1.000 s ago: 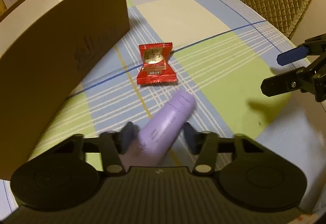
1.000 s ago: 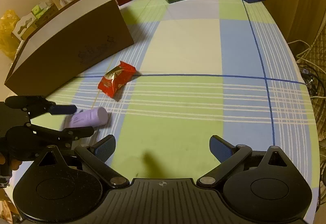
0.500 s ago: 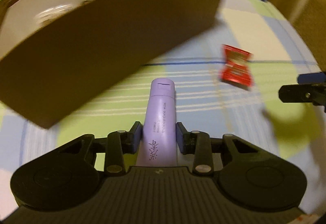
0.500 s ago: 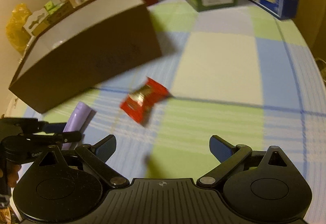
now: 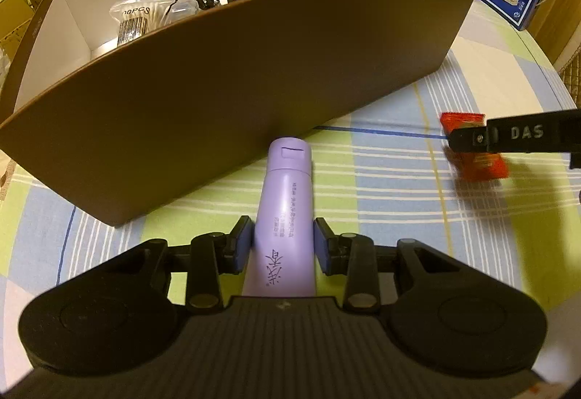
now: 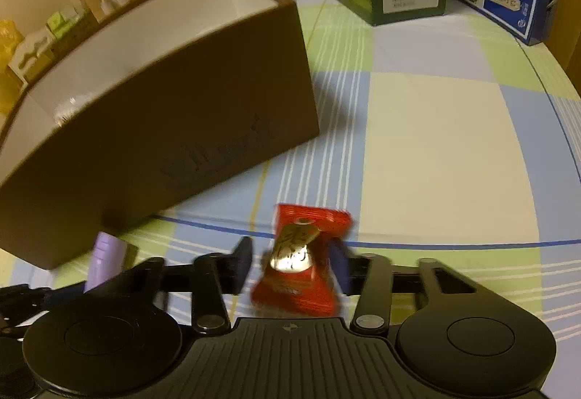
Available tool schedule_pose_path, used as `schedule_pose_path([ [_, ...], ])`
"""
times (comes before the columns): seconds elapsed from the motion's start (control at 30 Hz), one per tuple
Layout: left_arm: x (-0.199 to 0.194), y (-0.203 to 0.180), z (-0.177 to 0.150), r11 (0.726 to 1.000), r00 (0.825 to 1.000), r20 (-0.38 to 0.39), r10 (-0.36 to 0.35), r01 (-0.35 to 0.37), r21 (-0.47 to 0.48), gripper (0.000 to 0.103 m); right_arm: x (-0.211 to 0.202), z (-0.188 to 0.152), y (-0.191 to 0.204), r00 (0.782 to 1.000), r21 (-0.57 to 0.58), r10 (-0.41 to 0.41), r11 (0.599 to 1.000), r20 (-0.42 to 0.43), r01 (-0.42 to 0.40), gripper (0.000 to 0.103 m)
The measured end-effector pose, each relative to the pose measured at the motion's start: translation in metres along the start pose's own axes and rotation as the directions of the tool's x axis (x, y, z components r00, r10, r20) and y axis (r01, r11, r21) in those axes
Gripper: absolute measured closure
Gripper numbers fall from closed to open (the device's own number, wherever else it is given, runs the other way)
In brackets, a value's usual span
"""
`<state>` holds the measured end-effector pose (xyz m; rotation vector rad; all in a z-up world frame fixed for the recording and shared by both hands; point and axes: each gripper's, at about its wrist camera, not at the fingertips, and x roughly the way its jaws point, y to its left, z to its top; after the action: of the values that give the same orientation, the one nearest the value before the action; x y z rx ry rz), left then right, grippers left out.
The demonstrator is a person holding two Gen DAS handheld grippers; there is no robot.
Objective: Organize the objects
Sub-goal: 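Grasp the purple tube with the left tool while the right tool grasps the red candy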
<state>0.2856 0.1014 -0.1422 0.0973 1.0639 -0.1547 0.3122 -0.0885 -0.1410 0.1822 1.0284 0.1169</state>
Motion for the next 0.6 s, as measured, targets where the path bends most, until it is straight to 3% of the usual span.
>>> schedule_pose_path([
  [0.27, -0.008, -0.001, -0.009, 1.000, 1.000, -0.013, 0.006, -0.006, -0.024, 0.072, -0.011, -0.025, 0.009, 0.996, -0.138, 0.093, 0.986, -0.015, -0.094, 0.076],
  [0.6, -0.035, -0.003, -0.052, 0.999, 0.999, -0.048, 0.003, -0.006, -0.048, 0.072, -0.039, -0.077, 0.026, 0.977, -0.321, 0.181, 0.924, -0.110, -0.207, 0.076],
])
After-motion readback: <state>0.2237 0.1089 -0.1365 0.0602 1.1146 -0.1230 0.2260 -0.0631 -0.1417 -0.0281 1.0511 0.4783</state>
